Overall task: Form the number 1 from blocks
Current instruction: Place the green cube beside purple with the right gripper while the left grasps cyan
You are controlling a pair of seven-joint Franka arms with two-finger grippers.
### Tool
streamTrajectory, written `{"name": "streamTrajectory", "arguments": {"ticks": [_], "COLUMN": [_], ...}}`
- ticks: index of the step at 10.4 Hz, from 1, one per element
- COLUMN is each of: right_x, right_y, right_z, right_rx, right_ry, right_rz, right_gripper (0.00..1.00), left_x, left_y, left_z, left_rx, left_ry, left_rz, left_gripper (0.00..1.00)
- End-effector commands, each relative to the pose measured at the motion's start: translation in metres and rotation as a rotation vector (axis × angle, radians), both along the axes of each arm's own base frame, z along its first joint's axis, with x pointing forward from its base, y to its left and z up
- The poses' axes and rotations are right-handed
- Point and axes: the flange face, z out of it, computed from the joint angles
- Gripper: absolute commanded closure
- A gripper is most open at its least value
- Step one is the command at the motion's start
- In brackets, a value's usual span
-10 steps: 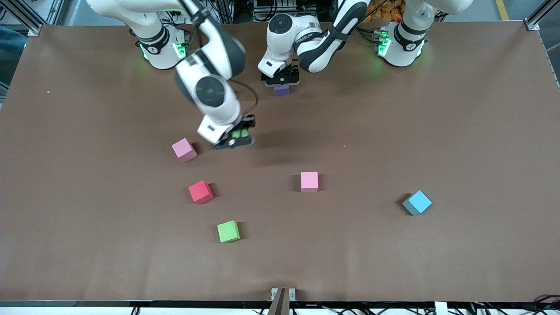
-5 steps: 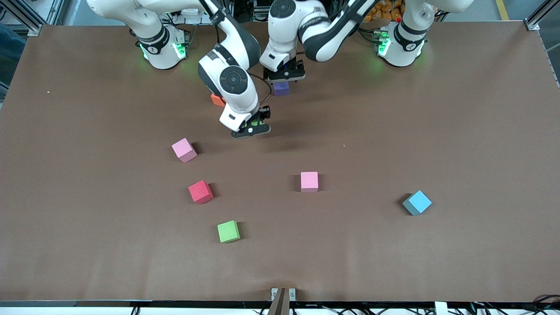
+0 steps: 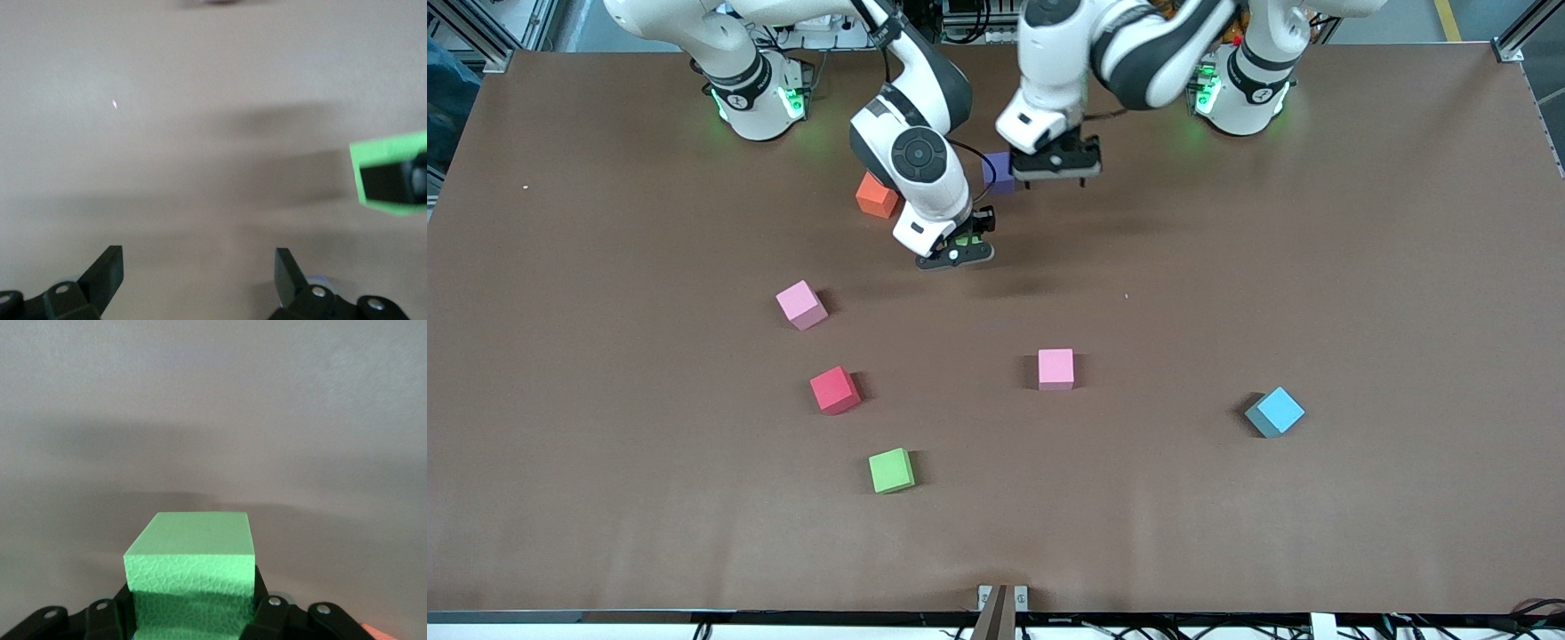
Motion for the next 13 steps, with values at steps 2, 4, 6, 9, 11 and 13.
{"name": "streamTrajectory", "arguments": {"ticks": [2,4,6,9,11,13], "right_x": [-0.024,-0.047,-0.073,-0.097,-0.102,-0.105], "right_y": [0.025,0.043,0.058,0.070,0.074,0.077], "right_z": [-0.023,-0.038,-0.049,-0.055,-0.054,-0.054], "right_rx": [-0.014,-0.033,-0.054,-0.077,-0.075,-0.070], "right_ry": [0.015,0.023,0.029,0.033,0.030,0.026], "right_rz": [-0.052,-0.068,-0.054,-0.054,-0.053,-0.056], "right_gripper": [0.91,0.89,0.89,0.89,0.88,0.88], "left_x": [0.071,0.127,0.163,0.215,0.256,0.295], "left_y": [0.070,0.132,0.199,0.254,0.288,0.319], "left_z": [0.018,0.025,0.023,0.026,0.014,-0.012], "left_rx": [0.004,-0.007,-0.003,-0.014,-0.016,-0.005], "left_ry": [0.013,0.019,0.035,0.014,0.015,0.019], "left_rz": [-0.083,-0.164,-0.255,-0.352,-0.468,-0.605], "left_gripper": [0.00,0.00,0.00,0.00,0.00,0.00]}}
